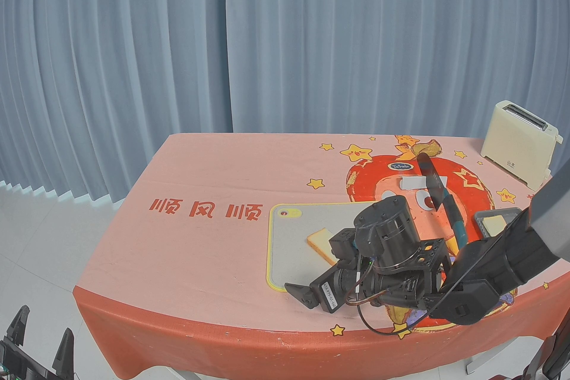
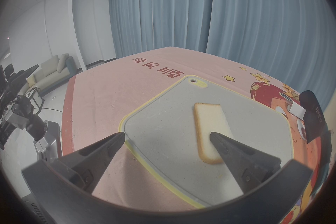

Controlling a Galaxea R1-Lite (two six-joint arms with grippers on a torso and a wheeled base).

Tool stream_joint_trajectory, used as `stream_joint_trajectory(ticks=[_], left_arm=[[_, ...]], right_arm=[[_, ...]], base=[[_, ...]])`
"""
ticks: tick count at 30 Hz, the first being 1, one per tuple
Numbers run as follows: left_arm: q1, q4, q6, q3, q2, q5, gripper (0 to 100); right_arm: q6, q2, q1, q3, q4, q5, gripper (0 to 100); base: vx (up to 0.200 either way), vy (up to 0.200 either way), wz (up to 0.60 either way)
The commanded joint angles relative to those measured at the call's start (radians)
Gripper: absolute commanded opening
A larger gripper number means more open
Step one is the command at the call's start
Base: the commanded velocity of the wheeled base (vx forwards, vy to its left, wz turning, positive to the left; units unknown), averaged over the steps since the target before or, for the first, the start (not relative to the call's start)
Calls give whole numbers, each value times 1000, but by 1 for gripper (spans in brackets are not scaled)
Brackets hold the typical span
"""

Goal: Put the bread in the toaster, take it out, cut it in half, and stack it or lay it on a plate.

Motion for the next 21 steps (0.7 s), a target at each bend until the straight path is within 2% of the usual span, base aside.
stream_joint_trajectory(ticks=[1, 13, 16, 17, 21], left_arm=[[0, 0, 0, 18, -16, 0, 100], [0, 0, 0, 18, -16, 0, 100], [0, 0, 0, 18, -16, 0, 100], [0, 0, 0, 18, -16, 0, 100], [0, 0, 0, 18, -16, 0, 100]], right_arm=[[1, 3, 0, 1, 3, 0, 100], [2, 3, 2, 3, 6, -3, 100], [1, 3, 2, 4, 9, -15, 100], [1, 5, 2, 4, 8, -17, 0], [1, 5, 0, 4, 12, -17, 0]], base=[[0, 0, 0], [0, 0, 0], [0, 0, 0], [0, 0, 0], [0, 0, 0]])
